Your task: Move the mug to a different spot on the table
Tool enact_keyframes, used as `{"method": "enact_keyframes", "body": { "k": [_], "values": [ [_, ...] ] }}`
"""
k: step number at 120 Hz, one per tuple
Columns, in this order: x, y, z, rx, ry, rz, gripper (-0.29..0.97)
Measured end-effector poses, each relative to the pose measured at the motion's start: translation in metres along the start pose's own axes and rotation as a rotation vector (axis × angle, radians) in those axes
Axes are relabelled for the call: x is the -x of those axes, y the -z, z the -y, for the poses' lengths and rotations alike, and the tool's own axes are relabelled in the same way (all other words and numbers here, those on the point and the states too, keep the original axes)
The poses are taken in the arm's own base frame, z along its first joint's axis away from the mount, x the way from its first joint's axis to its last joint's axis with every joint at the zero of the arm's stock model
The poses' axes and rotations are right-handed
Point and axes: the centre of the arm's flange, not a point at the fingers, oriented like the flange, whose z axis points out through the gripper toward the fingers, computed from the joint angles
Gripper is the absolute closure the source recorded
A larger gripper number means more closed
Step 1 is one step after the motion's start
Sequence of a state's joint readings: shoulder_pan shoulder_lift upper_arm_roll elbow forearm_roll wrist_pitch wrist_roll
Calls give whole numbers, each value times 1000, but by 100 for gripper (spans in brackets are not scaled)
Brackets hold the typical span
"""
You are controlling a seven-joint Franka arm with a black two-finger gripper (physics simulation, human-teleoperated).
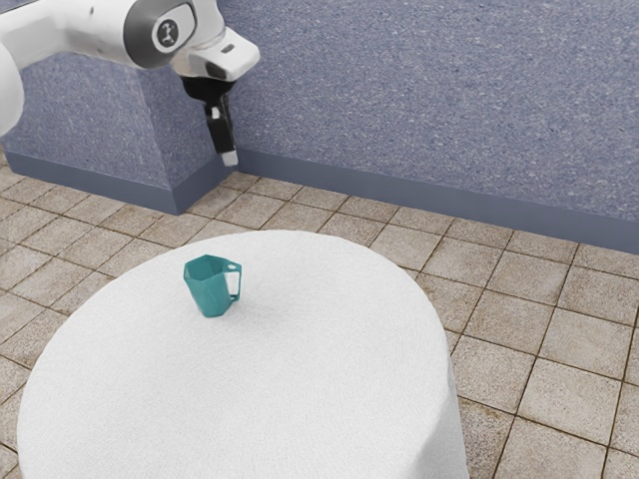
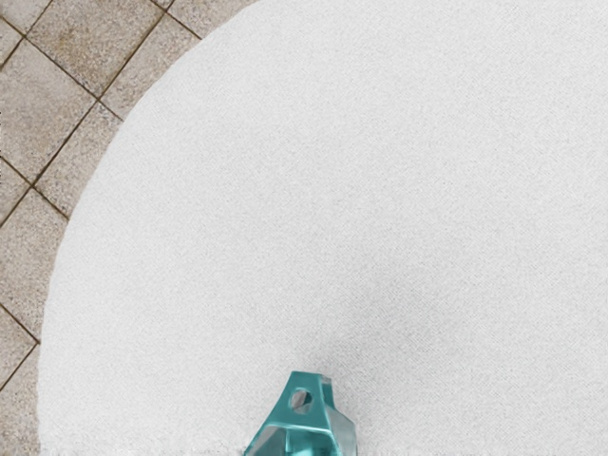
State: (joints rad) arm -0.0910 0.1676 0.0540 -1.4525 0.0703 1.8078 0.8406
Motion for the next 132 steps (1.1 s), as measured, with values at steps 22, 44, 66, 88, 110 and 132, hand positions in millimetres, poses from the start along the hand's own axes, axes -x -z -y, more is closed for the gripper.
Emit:
{"method": "enact_keyframes", "body": {
  "k": [22, 44, 66, 88, 110, 132],
  "values": [
    [3, -6, 0, 8, 142, 40, 1],
    [0, -121, 28, 72, 270, 166, 0],
    [14, -216, 51, 118, 363, 248, 0],
    [16, -252, 70, 148, 349, 230, 0],
    [24, -284, 71, 202, 292, 232, 0],
    [24, -310, 66, 252, 202, 230, 0]
  ]
}}
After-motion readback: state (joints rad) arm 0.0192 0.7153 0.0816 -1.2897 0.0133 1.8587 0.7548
